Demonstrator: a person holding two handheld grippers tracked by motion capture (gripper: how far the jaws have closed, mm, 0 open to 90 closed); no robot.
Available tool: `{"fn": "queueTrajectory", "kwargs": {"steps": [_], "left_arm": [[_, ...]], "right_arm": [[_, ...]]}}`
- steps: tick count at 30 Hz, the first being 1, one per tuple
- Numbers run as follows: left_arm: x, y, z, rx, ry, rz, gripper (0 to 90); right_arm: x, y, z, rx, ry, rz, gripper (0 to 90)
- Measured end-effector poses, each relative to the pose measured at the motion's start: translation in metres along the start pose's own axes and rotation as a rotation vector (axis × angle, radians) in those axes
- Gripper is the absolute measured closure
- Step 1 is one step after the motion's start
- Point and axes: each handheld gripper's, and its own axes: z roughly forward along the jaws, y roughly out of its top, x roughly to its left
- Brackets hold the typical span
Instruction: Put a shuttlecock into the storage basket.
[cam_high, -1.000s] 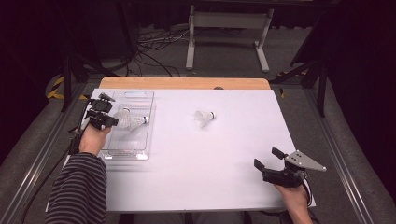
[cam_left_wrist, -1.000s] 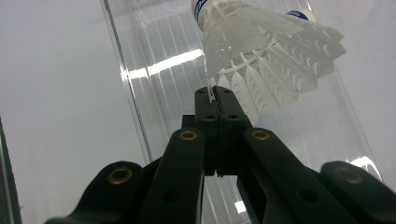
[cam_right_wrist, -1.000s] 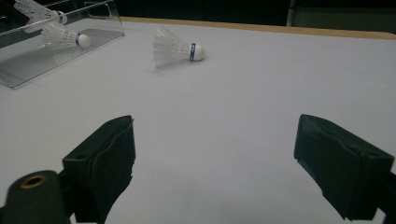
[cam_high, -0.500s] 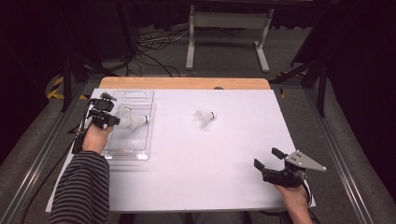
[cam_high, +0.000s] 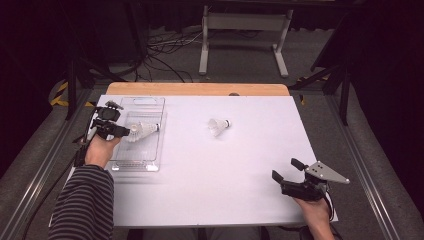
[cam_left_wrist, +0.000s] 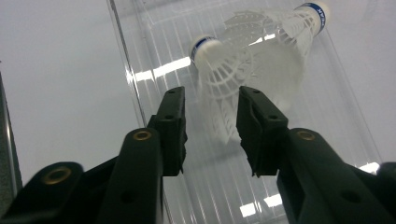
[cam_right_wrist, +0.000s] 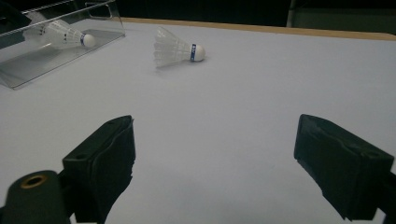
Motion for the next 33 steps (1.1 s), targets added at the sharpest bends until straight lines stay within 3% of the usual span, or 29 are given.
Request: {"fn": "queueTrajectory", "kwargs": {"steps": [7,26,33], "left_arm": [[-0.003,-0.004,-0.008,-0.023,-0.01,0.006,50.3],[-0.012,-0.013,-0.022,-0.081,-0.026,0.019,34.4],[-0.014,-0.018,-0.025,-0.108,-0.033,0.031,33.6]], "right_arm": [[0.0,0.0,0.0,-0.001,0.0,-0.002,13.3],[0.0,0.0,0.0,-0.005,0.001,-0.002,13.3],[0.0,0.0,0.0,-0.005,0.0,-0.001,13.3]]}}
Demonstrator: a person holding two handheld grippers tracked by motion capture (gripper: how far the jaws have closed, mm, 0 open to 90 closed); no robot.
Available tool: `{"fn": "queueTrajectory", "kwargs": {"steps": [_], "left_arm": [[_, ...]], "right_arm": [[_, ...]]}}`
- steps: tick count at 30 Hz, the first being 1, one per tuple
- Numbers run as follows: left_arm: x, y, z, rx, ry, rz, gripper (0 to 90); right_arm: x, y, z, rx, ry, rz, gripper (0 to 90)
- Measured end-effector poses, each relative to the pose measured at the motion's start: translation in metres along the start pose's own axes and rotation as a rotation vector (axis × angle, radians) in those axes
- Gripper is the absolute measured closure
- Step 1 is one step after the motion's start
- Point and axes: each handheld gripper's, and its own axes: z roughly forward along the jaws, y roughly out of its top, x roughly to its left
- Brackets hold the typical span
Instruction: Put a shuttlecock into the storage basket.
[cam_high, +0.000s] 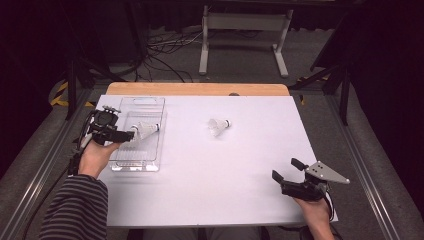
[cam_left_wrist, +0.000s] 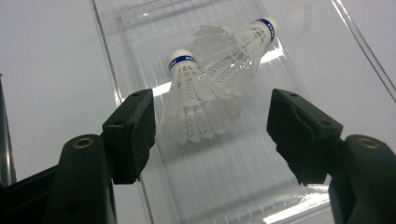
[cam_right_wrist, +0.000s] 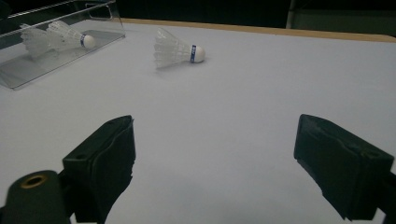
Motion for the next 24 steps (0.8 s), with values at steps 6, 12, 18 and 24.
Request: {"fn": "queueTrajectory", "kwargs": {"steps": [6,12,18,24], "left_arm": [[-0.002,-0.004,-0.003,-0.024,-0.007,0.002,32.6],[-0.002,-0.008,-0.005,-0.047,-0.021,0.012,30.5],[-0.002,-0.013,-0.01,-0.071,-0.035,0.016,29.3],[-0.003,-0.017,-0.013,-0.094,-0.04,0.021,28.3]], "right_arm": [[0.0,0.0,0.0,0.0,0.001,0.0,13.3],[0.0,0.0,0.0,0.002,-0.001,0.0,13.3],[0.0,0.0,0.0,0.003,-0.001,0.001,13.3],[0.0,0.0,0.0,0.003,-0.001,0.002,13.3]]}}
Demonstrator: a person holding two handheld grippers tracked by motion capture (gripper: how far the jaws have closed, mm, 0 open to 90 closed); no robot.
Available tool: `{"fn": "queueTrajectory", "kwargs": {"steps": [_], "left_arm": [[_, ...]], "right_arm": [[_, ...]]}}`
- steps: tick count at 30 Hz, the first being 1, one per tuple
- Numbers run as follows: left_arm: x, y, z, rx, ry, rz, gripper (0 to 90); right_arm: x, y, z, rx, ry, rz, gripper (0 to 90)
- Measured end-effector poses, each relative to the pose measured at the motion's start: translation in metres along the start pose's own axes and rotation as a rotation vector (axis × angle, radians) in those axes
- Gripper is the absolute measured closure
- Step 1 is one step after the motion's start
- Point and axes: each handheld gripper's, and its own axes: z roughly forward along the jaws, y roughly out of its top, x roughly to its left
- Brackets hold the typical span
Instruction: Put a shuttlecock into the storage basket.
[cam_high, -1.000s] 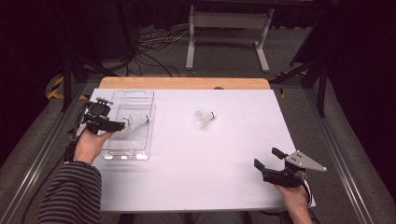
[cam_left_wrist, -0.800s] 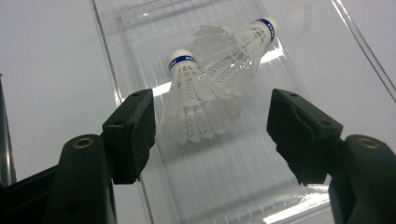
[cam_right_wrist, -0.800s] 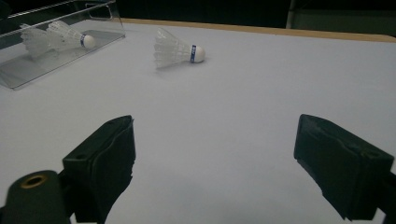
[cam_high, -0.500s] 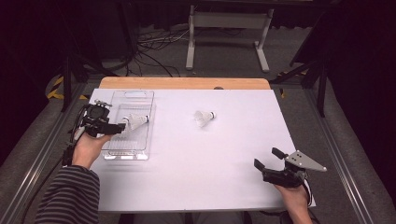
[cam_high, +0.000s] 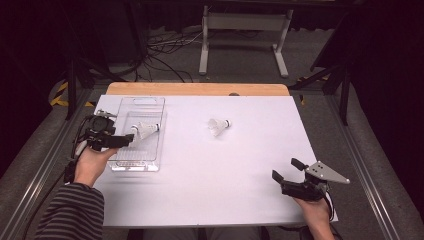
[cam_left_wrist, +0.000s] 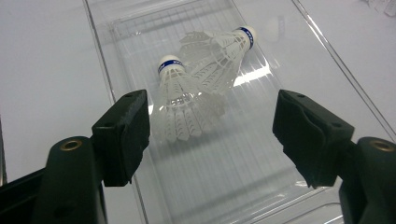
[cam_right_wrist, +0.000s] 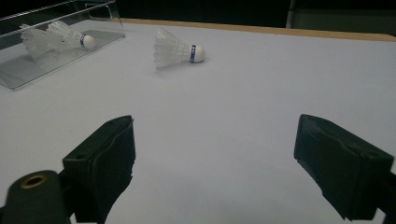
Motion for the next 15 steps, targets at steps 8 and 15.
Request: {"fn": "queueTrajectory", "kwargs": {"steps": [8,15], "left_arm": [[0.0,-0.006,-0.003,-0.022,-0.014,0.019,27.5],[-0.001,-0.011,-0.007,-0.059,-0.028,0.029,27.6]], "right_arm": [[0.0,0.0,0.0,-0.001,0.0,0.0,13.3],[0.0,0.0,0.0,-0.001,0.0,0.0,13.3]]}}
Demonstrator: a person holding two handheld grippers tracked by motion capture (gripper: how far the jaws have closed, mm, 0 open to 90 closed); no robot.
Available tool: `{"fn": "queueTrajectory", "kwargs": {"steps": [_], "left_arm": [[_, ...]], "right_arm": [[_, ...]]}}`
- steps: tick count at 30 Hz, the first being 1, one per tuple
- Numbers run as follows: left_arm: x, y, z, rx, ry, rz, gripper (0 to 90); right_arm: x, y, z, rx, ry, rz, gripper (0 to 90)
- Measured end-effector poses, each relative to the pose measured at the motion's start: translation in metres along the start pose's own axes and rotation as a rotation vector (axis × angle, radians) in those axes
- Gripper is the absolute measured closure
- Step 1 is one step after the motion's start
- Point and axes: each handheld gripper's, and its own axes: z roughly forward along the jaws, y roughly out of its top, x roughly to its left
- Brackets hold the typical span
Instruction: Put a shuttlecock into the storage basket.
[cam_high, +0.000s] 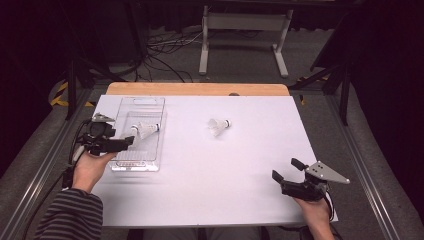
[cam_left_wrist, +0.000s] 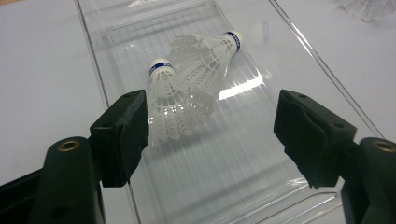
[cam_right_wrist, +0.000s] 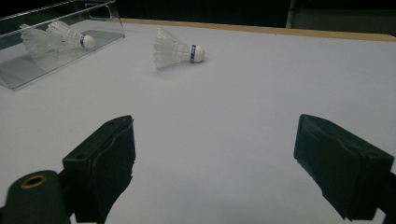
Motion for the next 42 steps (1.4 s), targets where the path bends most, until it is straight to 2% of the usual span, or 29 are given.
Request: {"fn": "queueTrajectory", "kwargs": {"steps": [15,42], "left_arm": [[-0.004,-0.011,-0.007,-0.041,-0.029,-0.01,27.4],[-0.008,-0.033,-0.019,-0.112,-0.048,-0.007,26.8]], "right_arm": [[0.0,0.0,0.0,0.0,0.0,0.0,13.3],[0.0,0.0,0.0,0.0,-0.002,0.001,13.3]]}}
